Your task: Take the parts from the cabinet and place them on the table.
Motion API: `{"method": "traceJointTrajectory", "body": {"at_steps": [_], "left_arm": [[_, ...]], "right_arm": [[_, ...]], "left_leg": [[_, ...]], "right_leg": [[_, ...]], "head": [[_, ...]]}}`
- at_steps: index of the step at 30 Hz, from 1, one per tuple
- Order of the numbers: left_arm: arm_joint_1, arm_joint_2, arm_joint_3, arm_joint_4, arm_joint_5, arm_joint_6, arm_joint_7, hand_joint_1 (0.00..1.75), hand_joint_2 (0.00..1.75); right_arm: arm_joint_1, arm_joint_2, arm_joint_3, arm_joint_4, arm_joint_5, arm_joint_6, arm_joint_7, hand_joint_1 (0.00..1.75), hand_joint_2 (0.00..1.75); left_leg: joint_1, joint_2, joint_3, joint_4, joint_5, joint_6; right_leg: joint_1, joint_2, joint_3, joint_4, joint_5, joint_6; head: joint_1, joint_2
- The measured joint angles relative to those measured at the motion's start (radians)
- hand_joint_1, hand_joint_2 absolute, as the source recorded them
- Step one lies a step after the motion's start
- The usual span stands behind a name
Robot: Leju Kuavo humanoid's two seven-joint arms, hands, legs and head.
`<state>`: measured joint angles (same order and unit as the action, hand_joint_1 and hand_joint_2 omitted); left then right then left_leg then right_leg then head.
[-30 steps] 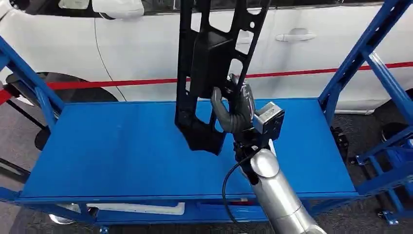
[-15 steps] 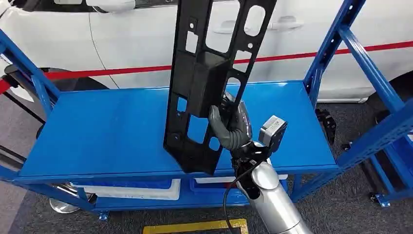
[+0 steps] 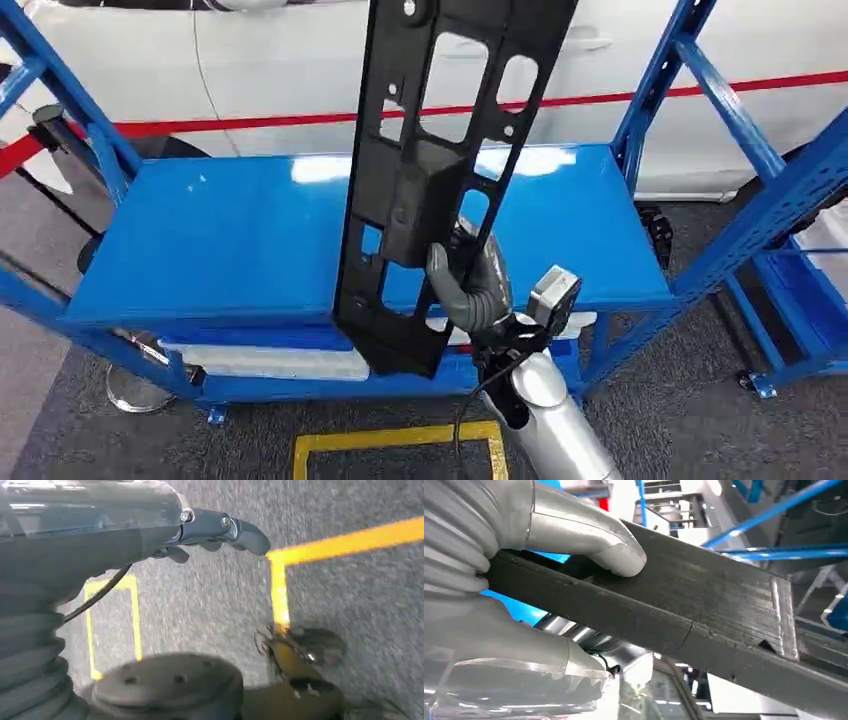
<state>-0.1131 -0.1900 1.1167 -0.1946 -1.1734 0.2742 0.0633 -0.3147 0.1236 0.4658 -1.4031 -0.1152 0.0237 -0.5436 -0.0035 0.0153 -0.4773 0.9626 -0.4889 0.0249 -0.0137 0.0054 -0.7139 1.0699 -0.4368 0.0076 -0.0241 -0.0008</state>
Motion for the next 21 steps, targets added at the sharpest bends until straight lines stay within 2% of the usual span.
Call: {"method": "traceJointTrajectory", "body": {"at_steps": [1, 2, 3, 4, 5, 6, 7, 8, 9, 10, 13, 14, 15, 16, 17, 18, 19, 20, 21], "left_arm": [[0.0, 0.0, -0.003, 0.0, -0.001, 0.002, 0.0, 0.0, 1.75], [0.0, 0.0, -0.005, 0.0, -0.002, 0.003, 0.0, 0.0, 1.75], [0.0, 0.0, -0.007, 0.0, -0.004, 0.003, 0.003, 0.0, 1.75], [0.0, 0.0, -0.008, 0.0, -0.007, 0.003, 0.004, 0.0, 1.75], [0.0, -0.001, -0.01, 0.0, -0.008, 0.003, 0.004, 0.0, 1.75], [-0.002, -0.001, -0.013, 0.0, -0.012, 0.003, 0.005, 0.0, 1.75], [-0.003, -0.001, -0.015, 0.0, -0.018, 0.004, 0.006, 0.0, 1.75], [-0.005, 0.0, -0.019, 0.0, -0.025, 0.006, 0.008, 0.0, 1.75], [-0.005, 0.001, -0.025, -0.001, -0.031, 0.007, 0.011, 0.0, 1.75], [-0.006, 0.0, -0.029, -0.002, -0.035, 0.007, 0.017, 0.0, 1.75], [-0.005, 0.0, -0.034, -0.002, -0.042, 0.008, 0.023, 0.0, 1.75], [-0.006, 0.0, -0.036, -0.001, -0.042, 0.008, 0.023, 0.0, 1.75], [-0.007, 0.0, -0.039, -0.001, -0.042, 0.008, 0.022, 0.0, 1.75], [-0.01, -0.001, -0.041, -0.001, -0.042, 0.008, 0.023, 0.0, 1.75], [-0.011, -0.001, -0.041, -0.001, -0.043, 0.008, 0.023, 0.0, 1.75], [-0.013, -0.001, -0.041, -0.001, -0.044, 0.008, 0.023, 0.0, 1.75], [-0.014, -0.001, -0.042, -0.001, -0.045, 0.008, 0.025, 0.0, 1.75], [-0.013, -0.001, -0.045, -0.001, -0.05, 0.008, 0.028, 0.0, 1.75], [-0.011, -0.001, -0.05, -0.001, -0.054, 0.008, 0.031, 0.0, 1.75]], "right_arm": [[0.008, 0.0, 0.0, 0.002, 0.0, 0.003, 0.0, 1.71, 1.75], [0.014, -0.002, 0.0, 0.003, 0.0, 0.005, 0.0, 1.71, 1.75], [0.021, -0.002, -0.001, 0.004, 0.0, 0.006, 0.0, 1.71, 1.75], [0.029, -0.003, -0.002, 0.004, 0.0, 0.007, 0.0, 1.71, 1.75], [0.036, -0.004, -0.002, 0.004, 0.0, 0.008, 0.0, 1.71, 1.75], [0.042, -0.005, -0.002, 0.004, 0.0, 0.01, 0.002, 1.71, 1.75], [0.045, -0.005, -0.002, 0.004, 0.0, 0.012, 0.003, 1.71, 1.75], [0.047, -0.005, -0.003, 0.003, 0.0, 0.012, 0.005, 1.71, 1.75], [0.05, -0.004, -0.005, 0.002, 0.0, 0.012, 0.009, 1.71, 1.75], [0.059, -0.002, -0.009, -0.004, 0.003, 0.012, 0.013, 1.71, 1.75], [0.09, -0.001, -0.031, -0.007, 0.013, 0.013, 0.018, 1.71, 1.75], [0.094, -0.002, -0.035, -0.007, 0.014, 0.013, 0.018, 1.71, 1.75], [0.095, -0.001, -0.037, -0.007, 0.014, 0.013, 0.017, 1.71, 1.75], [0.095, 0.002, -0.038, -0.007, 0.014, 0.014, 0.017, 1.71, 1.75], [0.096, 0.005, -0.038, -0.007, 0.014, 0.014, 0.017, 1.71, 1.75], [0.098, 0.005, -0.04, -0.007, 0.015, 0.014, 0.017, 1.71, 1.75], [0.102, 0.005, -0.044, -0.007, 0.017, 0.014, 0.018, 1.71, 1.75], [0.109, 0.005, -0.049, -0.007, 0.018, 0.014, 0.018, 1.71, 1.75], [0.114, 0.005, -0.052, -0.007, 0.022, 0.013, 0.019, 1.71, 1.75]], "left_leg": [[-0.001, 0.008, -0.015, 0.003, 0.011, 0.01], [-0.002, 0.015, -0.03, 0.005, 0.022, 0.008], [-0.002, 0.021, -0.045, 0.007, 0.031, 0.008], [-0.002, 0.031, -0.063, 0.013, 0.04, 0.006], [-0.001, 0.039, -0.083, 0.022, 0.048, 0.004], [0.0, 0.05, -0.105, 0.035, 0.054, -0.001], [0.002, 0.056, -0.124, 0.049, 0.057, -0.005], [0.0, 0.062, -0.136, 0.066, 0.058, -0.009], [-0.005, 0.066, -0.15, 0.081, 0.056, -0.015], [-0.006, 0.072, -0.153, 0.09, 0.058, -0.021], [0.004, 0.099, -0.158, 0.089, 0.08, -0.041], [0.009, 0.076, -0.165, 0.101, 0.056, -0.05], [0.01, 0.041, -0.179, 0.131, -0.004, -0.053], [0.009, 0.022, -0.19, 0.185, -0.068, -0.053], [0.01, 0.008, -0.199, 0.258, -0.129, -0.05], [0.008, 0.002, -0.2, 0.322, -0.163, -0.047], [0.007, -0.001, -0.194, 0.359, -0.159, -0.043], [0.006, -0.003, -0.171, 0.36, -0.121, -0.035], [0.004, -0.006, -0.138, 0.329, -0.078, -0.028]], "right_leg": [[-0.003, 0.0, -0.013, 0.062, -0.071, 0.004], [-0.005, 0.0, -0.025, 0.135, -0.123, 0.01], [-0.007, 0.0, -0.032, 0.195, -0.141, 0.014], [-0.01, -0.001, -0.033, 0.242, -0.121, 0.02], [-0.014, -0.003, -0.019, 0.252, -0.076, 0.025], [-0.019, -0.007, 0.013, 0.225, -0.027, 0.03], [-0.024, -0.02, 0.06, 0.173, -0.008, 0.035], [-0.028, -0.054, 0.12, 0.101, -0.029, 0.04], [-0.014, -0.082, 0.167, 0.027, -0.079, 0.044], [-0.011, -0.074, 0.179, -0.006, -0.102, 0.016], [-0.002, -0.052, 0.156, -0.01, -0.08, -0.018], [-0.004, -0.047, 0.148, -0.012, -0.067, -0.029], [-0.004, -0.037, 0.132, -0.012, -0.053, -0.034], [-0.003, -0.029, 0.116, -0.012, -0.041, -0.039], [0.001, -0.017, 0.099, -0.012, -0.027, -0.043], [0.005, -0.006, 0.084, -0.012, -0.014, -0.044], [0.008, 0.005, 0.068, -0.012, -0.002, -0.045], [0.011, 0.016, 0.051, -0.011, 0.013, -0.044], [0.013, 0.026, 0.036, -0.01, 0.025, -0.043]], "head": [[-0.001, 0.0], [0.0, 0.0], [-0.001, 0.0], [0.0, 0.0], [0.0, 0.0], [0.0, 0.0], [-0.001, 0.0], [0.0, 0.0], [0.001, 0.0], [-0.006, 0.0], [-0.005, 0.0], [-0.005, 0.0], [-0.006, 0.0], [-0.007, 0.0], [-0.008, 0.0], [-0.008, 0.0], [-0.007, 0.0], [-0.008, 0.0], [-0.008, 0.0]]}}
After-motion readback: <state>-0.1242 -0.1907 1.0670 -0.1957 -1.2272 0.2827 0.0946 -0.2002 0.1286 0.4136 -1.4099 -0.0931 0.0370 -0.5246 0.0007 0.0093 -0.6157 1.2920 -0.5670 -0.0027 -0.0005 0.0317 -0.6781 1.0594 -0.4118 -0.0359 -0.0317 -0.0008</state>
